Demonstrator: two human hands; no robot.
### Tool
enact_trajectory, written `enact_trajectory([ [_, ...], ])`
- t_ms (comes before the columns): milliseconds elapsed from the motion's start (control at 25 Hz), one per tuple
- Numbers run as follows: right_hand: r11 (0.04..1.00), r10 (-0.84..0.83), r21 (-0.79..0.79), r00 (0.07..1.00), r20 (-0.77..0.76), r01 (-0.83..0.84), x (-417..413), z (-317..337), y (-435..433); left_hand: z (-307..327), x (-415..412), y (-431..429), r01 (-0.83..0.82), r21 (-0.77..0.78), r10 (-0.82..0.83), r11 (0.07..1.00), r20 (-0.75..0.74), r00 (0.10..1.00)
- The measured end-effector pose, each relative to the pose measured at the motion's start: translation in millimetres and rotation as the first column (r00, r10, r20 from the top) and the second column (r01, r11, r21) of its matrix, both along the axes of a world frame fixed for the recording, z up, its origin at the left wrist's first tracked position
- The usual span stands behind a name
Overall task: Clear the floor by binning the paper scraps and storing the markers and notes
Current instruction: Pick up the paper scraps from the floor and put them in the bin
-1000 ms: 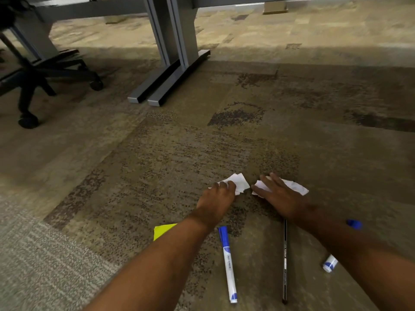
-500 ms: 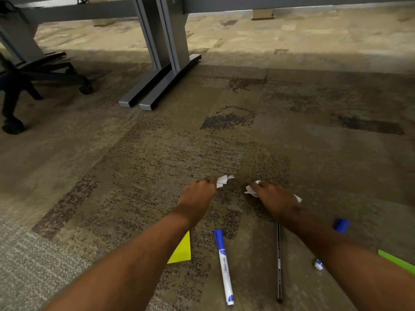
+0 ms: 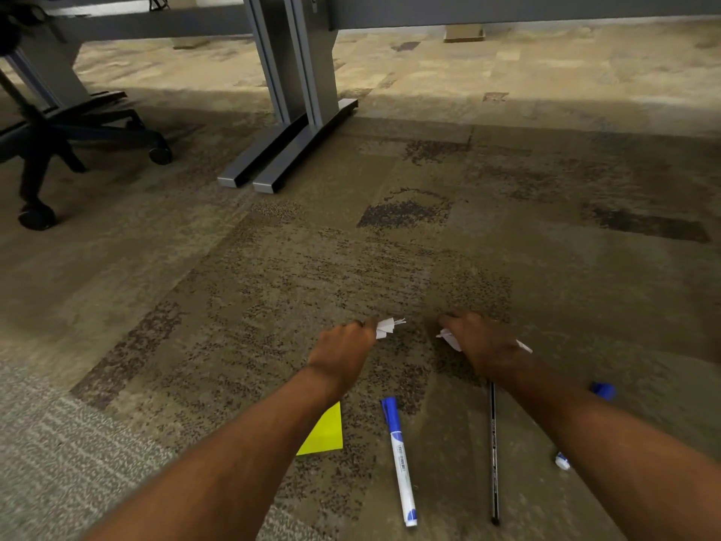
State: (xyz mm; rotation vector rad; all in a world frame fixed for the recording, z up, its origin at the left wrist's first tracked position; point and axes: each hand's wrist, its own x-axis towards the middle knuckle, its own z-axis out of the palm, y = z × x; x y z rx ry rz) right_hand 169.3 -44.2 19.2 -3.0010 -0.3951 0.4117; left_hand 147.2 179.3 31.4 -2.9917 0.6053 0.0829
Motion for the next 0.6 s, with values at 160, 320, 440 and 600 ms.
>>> enact_trajectory([
  [160,1.0,0.017,-0.017,0.996,0.093,-0.015,-6,6,-2,4,-2,0,-0.005,0.007,0.005,1.0,-0.01,1.0],
  [320,0.972,-0.116,0.215,0.99,0.082,0.097,-15,16,-18,20,-8,-11,0.017,-0.081,-0.019,0.997,-0.02,1.0],
  [440,0.764,-0.389,0.56,0.921,0.004,0.32,-31,41,-51,41,-10,-33,-0.023,-0.265,0.013,0.964,-0.037,0.999],
  [600,0.473,-0.514,0.8,0.853,-0.09,0.37,-77,88,-103,77,-17,-91,-0.16,-0.535,0.057,0.83,-0.203,0.977],
])
